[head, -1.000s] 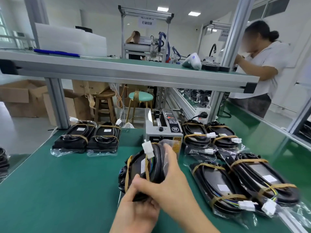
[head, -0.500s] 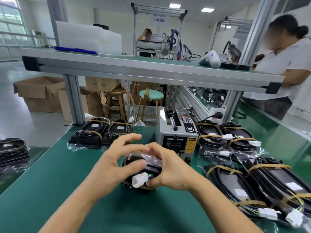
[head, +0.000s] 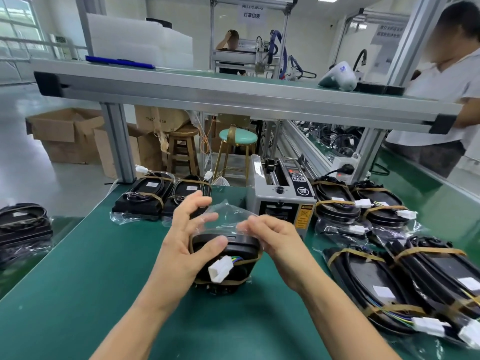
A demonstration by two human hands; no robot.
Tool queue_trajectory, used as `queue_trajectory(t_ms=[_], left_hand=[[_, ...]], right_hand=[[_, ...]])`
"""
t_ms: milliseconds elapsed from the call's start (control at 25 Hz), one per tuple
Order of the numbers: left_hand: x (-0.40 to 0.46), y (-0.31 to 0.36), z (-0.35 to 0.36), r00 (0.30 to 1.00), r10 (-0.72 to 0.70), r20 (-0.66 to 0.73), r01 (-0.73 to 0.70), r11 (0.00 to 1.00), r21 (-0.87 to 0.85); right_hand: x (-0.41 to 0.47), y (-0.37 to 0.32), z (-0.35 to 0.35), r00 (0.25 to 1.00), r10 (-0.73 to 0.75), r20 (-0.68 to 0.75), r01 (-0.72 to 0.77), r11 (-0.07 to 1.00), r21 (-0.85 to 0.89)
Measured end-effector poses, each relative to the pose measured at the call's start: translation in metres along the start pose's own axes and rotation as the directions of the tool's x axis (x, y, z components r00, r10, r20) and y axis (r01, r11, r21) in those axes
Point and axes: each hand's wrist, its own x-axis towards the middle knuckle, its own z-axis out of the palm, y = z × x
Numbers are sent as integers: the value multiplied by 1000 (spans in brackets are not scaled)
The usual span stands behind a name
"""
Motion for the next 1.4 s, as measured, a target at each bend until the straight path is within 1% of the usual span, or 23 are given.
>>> queue_trajectory(t_ms=[80,120,200,320,400,480,560,640,720,760,800,840,880,960,1000,1040,1120,1200,1320,1400], left_hand=[[-3,-1,0,998,53,38,-54,998,25],[-4,0,0,997,55,58,-59,996,67],[-5,2,-2,995,9,95,-24,987,158],[-5,2,-11,985,-77,152,36,966,256],[-4,2,-17,976,-122,179,68,957,282],[0,0,-23,975,-145,170,86,946,313],[4,-2,-29,978,-134,157,71,932,354],[6,-4,-31,976,-131,176,67,942,329],[2,-6,-25,975,-128,179,87,971,221],[-2,-8,-21,984,-109,139,80,976,201],[-5,-10,-17,994,-79,76,61,975,214],[-8,-13,-15,999,-50,6,47,971,235],[-11,-15,-13,998,-28,-60,42,966,256],[-14,-19,-11,988,2,-153,43,956,291],[-15,-20,-9,984,21,-179,36,950,309],[-17,-20,-6,979,37,-198,30,944,328],[-18,-20,4,972,56,-228,30,933,358],[-19,-20,13,966,70,-251,31,926,376],[-20,-20,22,954,101,-281,30,904,427],[-20,-19,27,946,127,-297,23,891,454]], right_hand=[[5,1,10,994,66,-91,-63,997,33],[9,1,14,987,82,-138,-80,997,19],[14,0,21,973,108,-206,-108,994,12],[16,-1,28,967,144,-209,-124,987,103],[14,0,31,954,226,-197,-192,965,176],[13,-1,31,935,307,-177,-275,943,185],[11,-2,32,931,328,-162,-293,934,204],[10,0,35,937,315,-150,-275,931,239],[10,3,36,937,312,-159,-263,927,268],[10,6,36,934,312,-174,-258,926,276],[12,10,33,927,306,-218,-249,935,253],[14,14,28,910,288,-299,-236,951,199],[17,19,20,876,256,-409,-220,966,134],[21,28,-2,768,173,-617,-176,983,57],[23,31,-13,716,146,-683,-155,987,48],[25,33,-22,682,124,-720,-143,989,34],[31,37,-32,643,92,-760,-148,989,-6],[37,36,-34,625,84,-776,-144,990,-9],[45,33,-36,620,77,-780,-157,987,-27],[51,33,-37,614,76,-786,-197,979,-59]])
